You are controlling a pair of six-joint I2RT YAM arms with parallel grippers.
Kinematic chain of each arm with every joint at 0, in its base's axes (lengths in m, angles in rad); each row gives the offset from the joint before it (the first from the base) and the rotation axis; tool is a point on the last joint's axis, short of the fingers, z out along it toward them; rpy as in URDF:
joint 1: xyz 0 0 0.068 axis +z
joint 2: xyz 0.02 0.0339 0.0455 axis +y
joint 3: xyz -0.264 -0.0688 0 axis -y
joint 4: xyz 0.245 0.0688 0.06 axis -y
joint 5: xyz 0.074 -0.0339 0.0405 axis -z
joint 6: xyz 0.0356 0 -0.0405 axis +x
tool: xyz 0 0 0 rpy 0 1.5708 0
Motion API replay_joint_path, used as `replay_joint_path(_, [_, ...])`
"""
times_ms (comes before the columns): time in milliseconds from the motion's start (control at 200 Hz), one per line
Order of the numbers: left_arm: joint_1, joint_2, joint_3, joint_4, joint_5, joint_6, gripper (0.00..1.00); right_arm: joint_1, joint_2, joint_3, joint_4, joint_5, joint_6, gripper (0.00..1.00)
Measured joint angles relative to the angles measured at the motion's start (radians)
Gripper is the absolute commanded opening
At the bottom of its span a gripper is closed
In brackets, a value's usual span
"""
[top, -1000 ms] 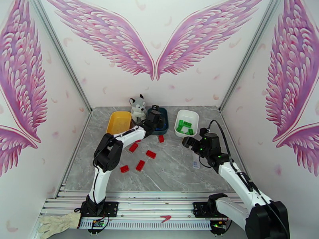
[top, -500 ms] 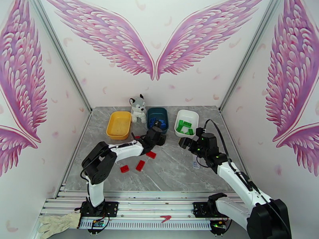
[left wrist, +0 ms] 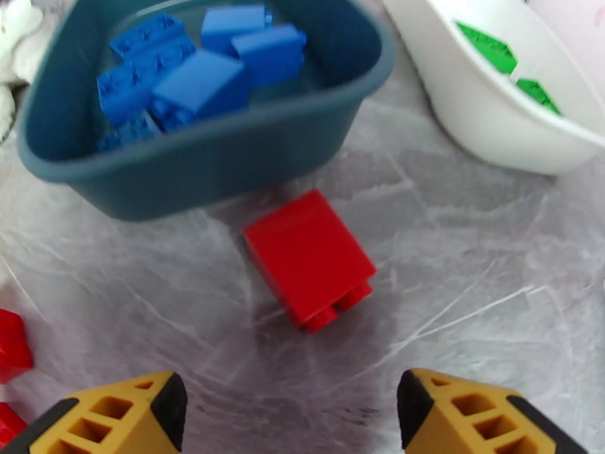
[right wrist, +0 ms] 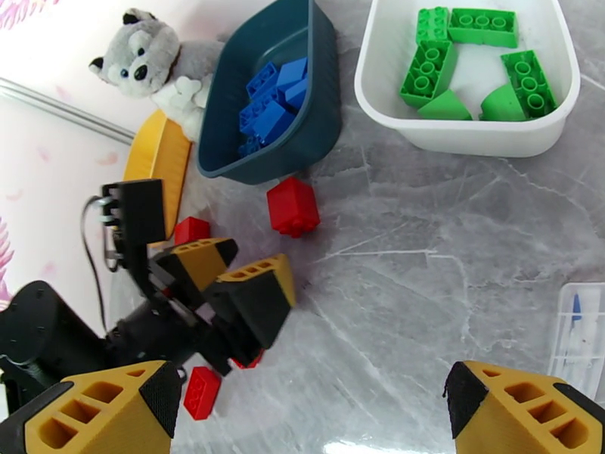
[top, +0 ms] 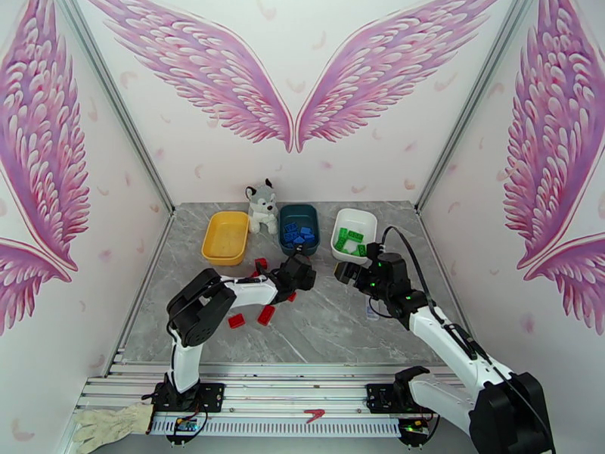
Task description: Sort the legos into containers by color
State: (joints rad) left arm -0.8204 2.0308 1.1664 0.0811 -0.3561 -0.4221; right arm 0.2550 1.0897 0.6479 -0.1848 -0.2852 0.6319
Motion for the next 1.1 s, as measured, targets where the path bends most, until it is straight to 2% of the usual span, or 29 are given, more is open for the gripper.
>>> replay_joint_path(415, [0.000, 0.143, 0.180, -0.007, -0.058, -0.021, 0.73, 0.003, 0.008, 0.000, 0.002, -0.004, 0.000, 0.99])
replay_joint_path(640, [0.002, 0.193, 0.230, -0.018, -0.079, -0.026, 0.60, 0.003, 0.008, 0.000, 0.002, -0.003, 0.000, 0.99])
replay_joint_path(825, [0.007, 0.199, 0.230, -0.025, -0.094, -0.029, 0.38, 0.003, 0.008, 0.000, 0.002, -0.003, 0.000, 0.99])
replay_joint_path(960, [0.009, 0.198, 0.221, -0.012, -0.102, -0.029, 0.27, 0.003, 0.008, 0.000, 0.001, -0.002, 0.000, 0.99])
replay_joint_path(1105, [0.004, 0.159, 0.145, 0.034, -0.105, -0.030, 0.22, 0.003, 0.008, 0.000, 0.000, 0.005, 0.000, 0.99])
